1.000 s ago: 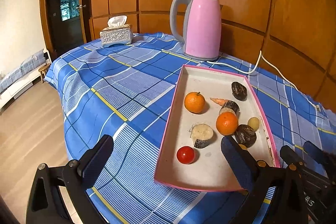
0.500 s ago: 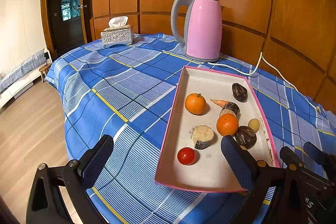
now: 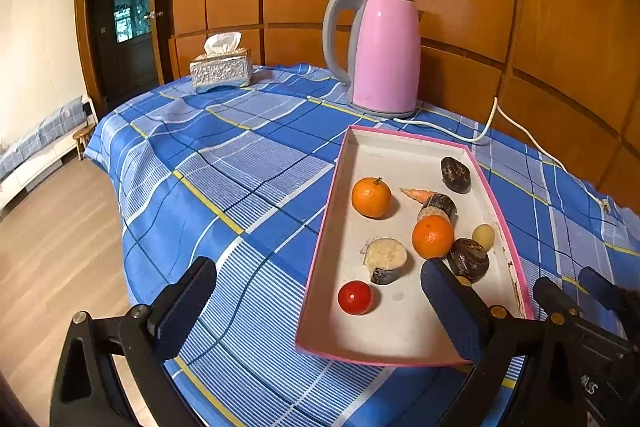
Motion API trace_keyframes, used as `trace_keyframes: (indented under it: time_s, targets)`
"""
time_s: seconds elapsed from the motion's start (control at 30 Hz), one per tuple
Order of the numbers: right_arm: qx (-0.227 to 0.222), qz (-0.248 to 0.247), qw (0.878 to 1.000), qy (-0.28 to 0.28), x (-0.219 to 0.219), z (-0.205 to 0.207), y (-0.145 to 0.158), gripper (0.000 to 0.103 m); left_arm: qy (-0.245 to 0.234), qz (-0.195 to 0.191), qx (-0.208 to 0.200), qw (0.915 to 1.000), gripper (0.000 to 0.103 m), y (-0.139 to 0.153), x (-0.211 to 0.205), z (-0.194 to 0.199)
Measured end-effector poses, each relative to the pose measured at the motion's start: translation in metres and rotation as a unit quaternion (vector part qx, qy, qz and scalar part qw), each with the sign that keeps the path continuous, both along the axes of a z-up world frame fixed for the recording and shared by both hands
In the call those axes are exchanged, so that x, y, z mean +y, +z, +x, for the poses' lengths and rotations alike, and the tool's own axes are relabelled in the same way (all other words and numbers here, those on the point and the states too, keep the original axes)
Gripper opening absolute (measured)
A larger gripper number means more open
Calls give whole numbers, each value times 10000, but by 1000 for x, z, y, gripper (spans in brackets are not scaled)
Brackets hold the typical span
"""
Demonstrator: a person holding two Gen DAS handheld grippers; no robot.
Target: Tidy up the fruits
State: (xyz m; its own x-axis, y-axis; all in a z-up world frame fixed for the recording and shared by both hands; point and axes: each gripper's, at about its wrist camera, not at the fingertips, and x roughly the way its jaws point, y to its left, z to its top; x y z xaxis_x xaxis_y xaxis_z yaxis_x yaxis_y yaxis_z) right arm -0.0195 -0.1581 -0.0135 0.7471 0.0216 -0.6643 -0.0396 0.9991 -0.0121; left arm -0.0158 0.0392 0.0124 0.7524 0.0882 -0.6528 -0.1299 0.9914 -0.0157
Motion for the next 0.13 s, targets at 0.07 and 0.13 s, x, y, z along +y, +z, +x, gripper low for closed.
trace_keyframes:
  time_s: [0.07,0.13]
  targets:
    - [19,6,10000,-9,-1,1,-1,71,-24,-11,-6,10000,102,0,0,-1]
    - [28,27,10000,-28,-3,1,-1,71,-65,-93,29,9999,102,0,0,0]
